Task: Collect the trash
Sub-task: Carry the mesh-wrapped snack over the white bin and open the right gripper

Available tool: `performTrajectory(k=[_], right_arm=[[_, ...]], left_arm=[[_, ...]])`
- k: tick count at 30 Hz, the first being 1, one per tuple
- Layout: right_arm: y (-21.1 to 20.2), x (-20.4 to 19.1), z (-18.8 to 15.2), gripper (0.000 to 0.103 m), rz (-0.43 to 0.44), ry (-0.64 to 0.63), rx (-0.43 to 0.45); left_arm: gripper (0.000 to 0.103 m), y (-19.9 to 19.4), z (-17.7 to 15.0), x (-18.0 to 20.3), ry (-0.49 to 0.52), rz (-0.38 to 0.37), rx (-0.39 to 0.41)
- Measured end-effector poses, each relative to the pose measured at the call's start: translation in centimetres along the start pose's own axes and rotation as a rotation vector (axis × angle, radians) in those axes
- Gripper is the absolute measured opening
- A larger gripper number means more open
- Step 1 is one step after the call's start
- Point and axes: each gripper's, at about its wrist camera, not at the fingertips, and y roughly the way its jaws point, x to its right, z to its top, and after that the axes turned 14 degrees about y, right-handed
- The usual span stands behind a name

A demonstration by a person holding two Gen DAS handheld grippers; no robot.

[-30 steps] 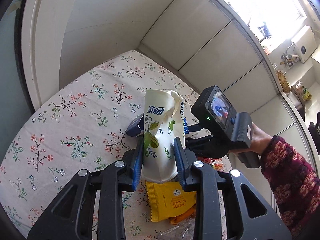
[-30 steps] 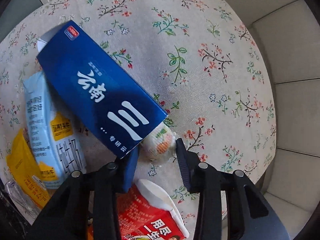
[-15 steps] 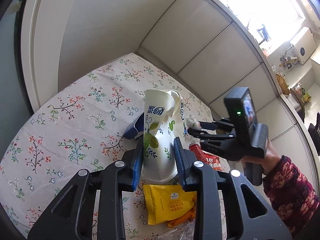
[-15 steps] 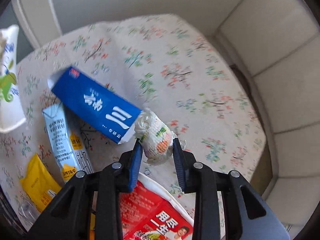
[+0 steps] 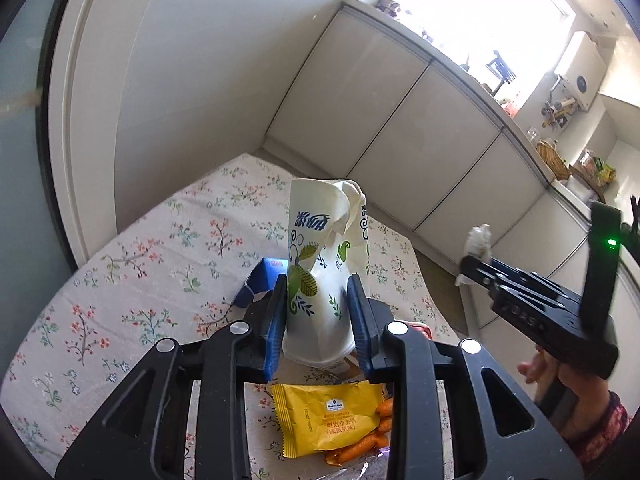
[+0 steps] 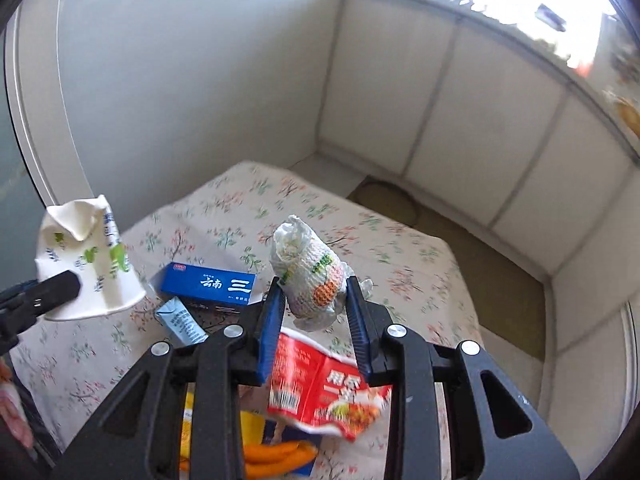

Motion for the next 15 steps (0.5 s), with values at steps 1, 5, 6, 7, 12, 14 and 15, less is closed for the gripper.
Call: performTrajectory(k=[1, 5, 6, 7, 12, 14, 15], right_arm=[[-0.5, 0.4, -0.3, 0.031, -0.005, 0.018, 0.014], [-4.7, 2.3, -1.4, 0.031, -0.035, 0.097, 0.093], [-5.4, 2.8, -1.6, 0.031, -0.044, 0.108, 0.109], [-6.4, 3.5, -1.9, 0.031, -0.056, 0.125, 0.13], [-10.9, 8.7, -3.7, 0.032, -0.138, 0.234, 0.205], [-12.3, 11.0, -4.4, 0.032, -0.177, 0.26, 0.221], [-13.0, 12.6, -5.1, 0.032, -0.209, 0.283, 0.228]], left_arm=[[0.028, -0.2, 0.2, 0.4, 0.007, -0.001, 0.005], [0.028, -1.5, 0.8, 2.6, 0.042, -0.009, 0.024], [0.028, -1.7, 0.9, 3.3, 0.054, -0.013, 0.025], [0.028, -1.8, 0.9, 3.7, 0.062, -0.019, 0.024], [0.028, -2.4, 1.5, 7.5, 0.104, -0.073, 0.02], [0.028, -2.6, 1.7, 9.5, 0.142, -0.092, 0.027], [0.028, -2.7, 1.7, 10.3, 0.157, -0.099, 0.029]])
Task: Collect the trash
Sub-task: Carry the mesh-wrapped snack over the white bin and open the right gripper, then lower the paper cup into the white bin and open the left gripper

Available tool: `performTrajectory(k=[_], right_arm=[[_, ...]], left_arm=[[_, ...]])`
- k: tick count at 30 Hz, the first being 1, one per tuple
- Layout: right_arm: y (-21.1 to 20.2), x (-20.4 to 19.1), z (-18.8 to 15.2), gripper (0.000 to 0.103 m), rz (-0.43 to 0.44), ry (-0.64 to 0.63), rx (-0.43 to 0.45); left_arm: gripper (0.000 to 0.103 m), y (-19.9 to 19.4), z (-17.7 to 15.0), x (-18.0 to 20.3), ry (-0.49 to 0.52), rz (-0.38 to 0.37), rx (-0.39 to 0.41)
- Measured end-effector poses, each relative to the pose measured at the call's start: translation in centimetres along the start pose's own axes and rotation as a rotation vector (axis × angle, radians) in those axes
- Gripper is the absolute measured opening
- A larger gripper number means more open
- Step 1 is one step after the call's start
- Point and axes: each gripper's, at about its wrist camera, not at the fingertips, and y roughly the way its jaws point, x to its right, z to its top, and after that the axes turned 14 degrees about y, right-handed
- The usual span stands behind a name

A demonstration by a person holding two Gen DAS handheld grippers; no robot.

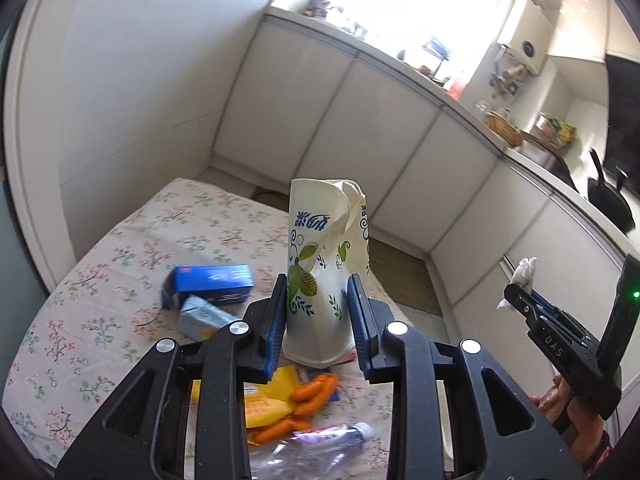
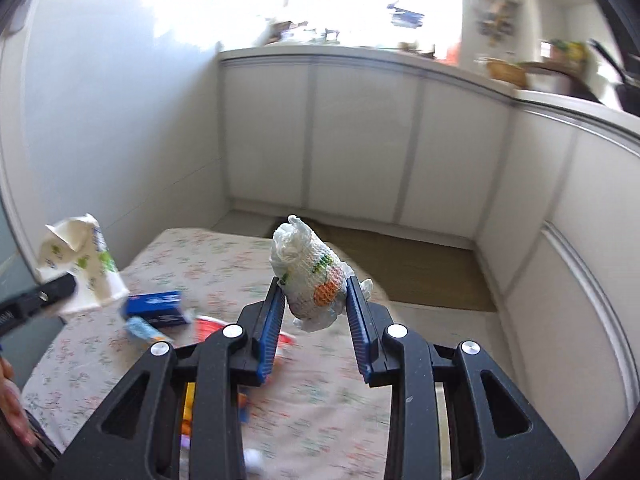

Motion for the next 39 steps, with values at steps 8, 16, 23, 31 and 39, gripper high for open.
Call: performTrajectory(k=[8, 16, 23, 31, 39], right_arm=[[-1.0, 12.4, -2.3, 0.032, -0.211, 0.205, -0.009], [0.1, 20.5, -5.7, 0.035, -0.279, 0.379, -0.146], [-1.8, 24.0, -5.8, 0.067, -0.351, 0.505, -0.075], [-4.7, 26.5, -5.3, 0.085, -0.463, 0.585, 0.038], [-6.3, 28.9, -5.3, 0.088, -0.532, 0.665, 0.097]], left_arm=[[0.028, 2.3, 0.2, 8.7, 0.134, -0.1, -0.032], [0.029, 5.4, -1.4, 17.6, 0.283, -0.202, -0.099], [0.029, 9.1, -3.5, 23.5, 0.33, -0.288, -0.197], [0.03, 12.2, -5.2, 27.8, 0.354, -0.364, -0.294], [0.031, 14.1, -6.0, 30.9, 0.352, -0.432, -0.351]])
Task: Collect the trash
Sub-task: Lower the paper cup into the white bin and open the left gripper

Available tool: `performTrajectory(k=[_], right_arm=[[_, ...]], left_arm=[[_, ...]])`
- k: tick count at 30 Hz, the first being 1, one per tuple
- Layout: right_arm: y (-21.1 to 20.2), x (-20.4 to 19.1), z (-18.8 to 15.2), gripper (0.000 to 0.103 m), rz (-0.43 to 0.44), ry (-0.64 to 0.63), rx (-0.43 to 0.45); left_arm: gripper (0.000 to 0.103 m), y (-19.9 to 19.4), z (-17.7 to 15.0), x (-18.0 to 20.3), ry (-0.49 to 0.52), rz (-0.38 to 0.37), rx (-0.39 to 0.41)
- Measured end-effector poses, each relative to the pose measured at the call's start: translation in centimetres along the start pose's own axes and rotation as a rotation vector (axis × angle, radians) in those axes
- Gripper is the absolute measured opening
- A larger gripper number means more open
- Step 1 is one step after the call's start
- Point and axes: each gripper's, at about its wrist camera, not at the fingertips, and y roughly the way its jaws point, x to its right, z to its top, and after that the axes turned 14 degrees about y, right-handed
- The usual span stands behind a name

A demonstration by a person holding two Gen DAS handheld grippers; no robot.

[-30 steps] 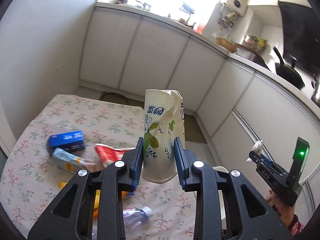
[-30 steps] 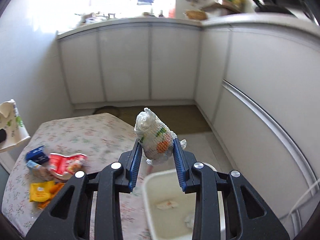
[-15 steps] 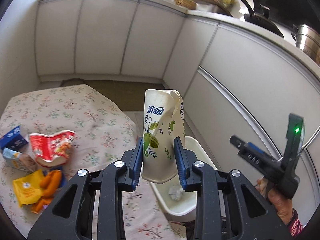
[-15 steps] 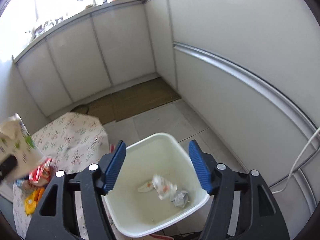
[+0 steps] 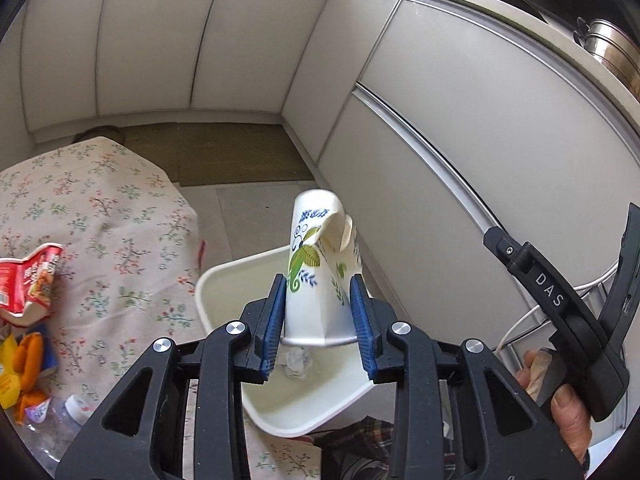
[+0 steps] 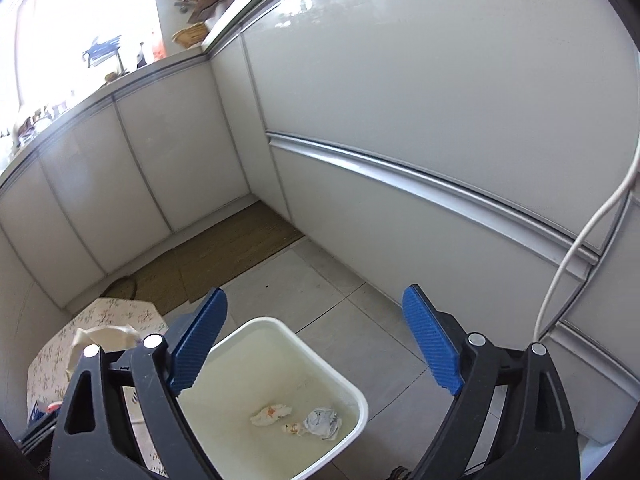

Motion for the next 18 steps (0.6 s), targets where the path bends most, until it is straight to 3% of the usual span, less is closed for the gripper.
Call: performTrajectory(k=[5, 10, 18], right_arm=[[0.2, 0.7, 0.3, 0.089, -0.022, 0.021, 0.006], [0.1, 0.3, 0.1, 0.09, -0.022, 0.004, 0.021], [0.3, -1.3, -1.0, 0.094, -0.019, -0.062, 0.029]], left_arm=[[0.036, 1.2, 0.6, 1.0, 0.021, -0.023, -0.026], [0.056, 1.3, 0.1, 0.9, 0.015, 0.011, -0.038], [0.087, -0.5, -0.6, -1.6, -0.037, 0.149, -0.015]])
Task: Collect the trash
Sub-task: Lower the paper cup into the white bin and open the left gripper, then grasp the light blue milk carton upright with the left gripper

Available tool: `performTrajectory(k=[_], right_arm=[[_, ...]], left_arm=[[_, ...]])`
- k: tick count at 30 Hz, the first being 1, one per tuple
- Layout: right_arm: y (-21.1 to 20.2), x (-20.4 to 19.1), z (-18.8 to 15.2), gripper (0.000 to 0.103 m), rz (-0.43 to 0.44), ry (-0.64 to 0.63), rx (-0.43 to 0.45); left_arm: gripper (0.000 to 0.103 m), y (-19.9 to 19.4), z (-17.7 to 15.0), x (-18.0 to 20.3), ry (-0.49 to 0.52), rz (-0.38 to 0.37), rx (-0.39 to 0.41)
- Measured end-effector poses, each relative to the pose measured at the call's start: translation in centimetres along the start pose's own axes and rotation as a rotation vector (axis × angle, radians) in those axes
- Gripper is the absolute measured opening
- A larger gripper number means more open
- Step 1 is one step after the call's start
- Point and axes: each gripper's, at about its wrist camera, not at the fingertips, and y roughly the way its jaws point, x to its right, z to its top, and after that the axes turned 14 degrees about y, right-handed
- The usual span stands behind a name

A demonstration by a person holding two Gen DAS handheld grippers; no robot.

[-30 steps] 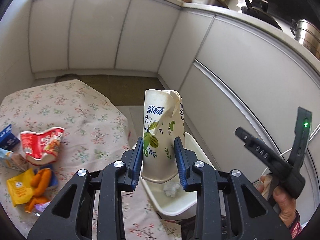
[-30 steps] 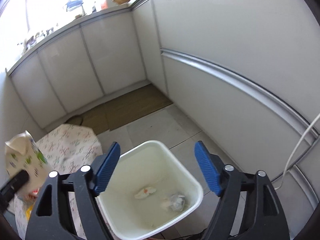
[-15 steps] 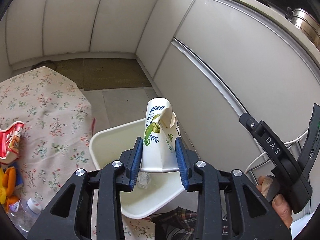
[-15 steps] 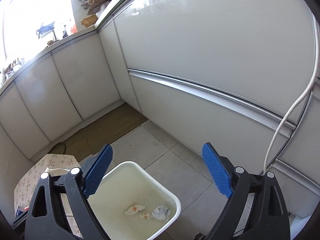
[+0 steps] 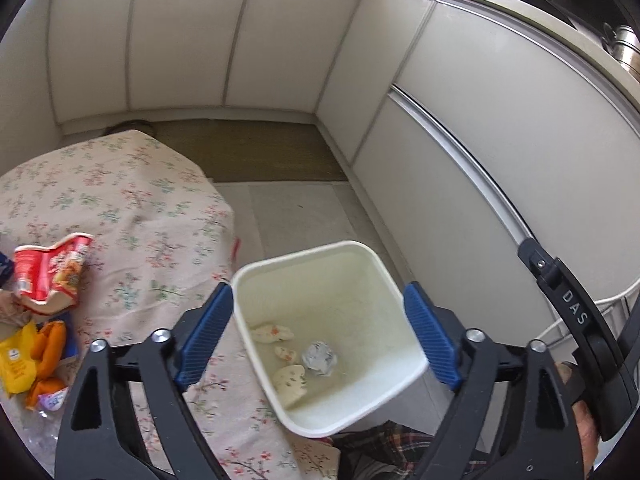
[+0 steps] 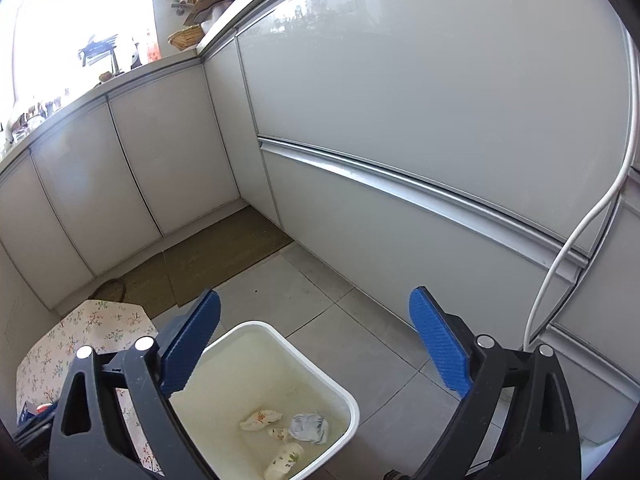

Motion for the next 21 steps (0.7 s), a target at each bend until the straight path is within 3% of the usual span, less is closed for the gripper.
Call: performTrajectory(k=[13, 21], right_arm=[[-1.0, -6.7, -4.6, 0.096, 0.052, -0.25, -0.002], [-2.0, -12.6, -8.9, 0.096, 0.131, -0.418, -0.043]], left_arm=[[0.096, -2.9, -3.2, -7.1, -0.103, 0.223, -0.012], [0.096, -5.5, -6.2, -14.7, -0.264, 0.344, -0.044]])
